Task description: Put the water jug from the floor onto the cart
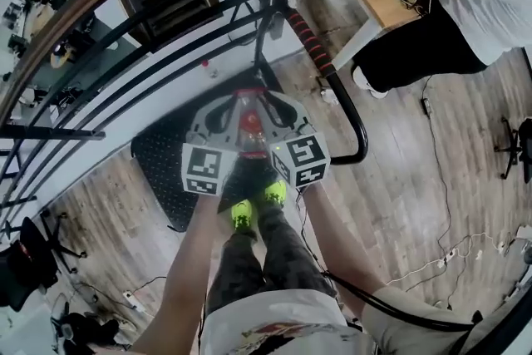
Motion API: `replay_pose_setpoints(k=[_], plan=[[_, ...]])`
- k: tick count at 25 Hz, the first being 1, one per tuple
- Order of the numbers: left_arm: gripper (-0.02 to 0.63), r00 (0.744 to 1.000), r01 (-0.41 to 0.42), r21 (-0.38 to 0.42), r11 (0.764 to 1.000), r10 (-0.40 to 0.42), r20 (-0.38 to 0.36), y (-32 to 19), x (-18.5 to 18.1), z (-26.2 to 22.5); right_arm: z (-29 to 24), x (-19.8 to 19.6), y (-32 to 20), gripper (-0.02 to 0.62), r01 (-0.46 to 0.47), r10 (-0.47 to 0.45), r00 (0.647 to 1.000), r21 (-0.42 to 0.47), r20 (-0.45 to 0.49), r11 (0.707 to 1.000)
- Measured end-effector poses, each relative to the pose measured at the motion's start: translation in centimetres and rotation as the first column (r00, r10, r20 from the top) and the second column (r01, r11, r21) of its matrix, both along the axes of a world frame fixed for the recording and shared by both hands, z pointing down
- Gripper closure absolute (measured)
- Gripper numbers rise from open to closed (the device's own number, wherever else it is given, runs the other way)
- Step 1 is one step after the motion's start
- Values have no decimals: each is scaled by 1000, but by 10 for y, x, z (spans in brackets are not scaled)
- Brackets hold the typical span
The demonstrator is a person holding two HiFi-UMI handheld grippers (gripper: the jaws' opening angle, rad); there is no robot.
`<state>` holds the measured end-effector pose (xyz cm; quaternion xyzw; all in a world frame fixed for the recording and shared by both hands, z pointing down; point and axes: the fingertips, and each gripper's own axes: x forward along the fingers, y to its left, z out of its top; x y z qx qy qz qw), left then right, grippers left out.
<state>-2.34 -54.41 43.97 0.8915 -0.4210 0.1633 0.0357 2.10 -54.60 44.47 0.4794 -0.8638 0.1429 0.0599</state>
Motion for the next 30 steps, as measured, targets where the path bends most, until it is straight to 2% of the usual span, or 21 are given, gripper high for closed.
replay_pose_setpoints(k=[3,7,18,30], plan=[[594,1000,-17,-21,1000,17,-8,20,5,-6,-9,4,16,538,-22,22,1000,-7,19,1000],[594,1000,0,-22,1000,-1,-15,34,6,-23,-27,11,24,552,-22,22,999,2,28,1000],[594,1000,-4,0,1000,4,-24,41,26,-50,-49,27,33,560,-29,28,999,26,42,999],[594,1000,-2,-8,1000,2,-11,39,37,-48,-48,34,30,561,-23,21,999,26,49,999]])
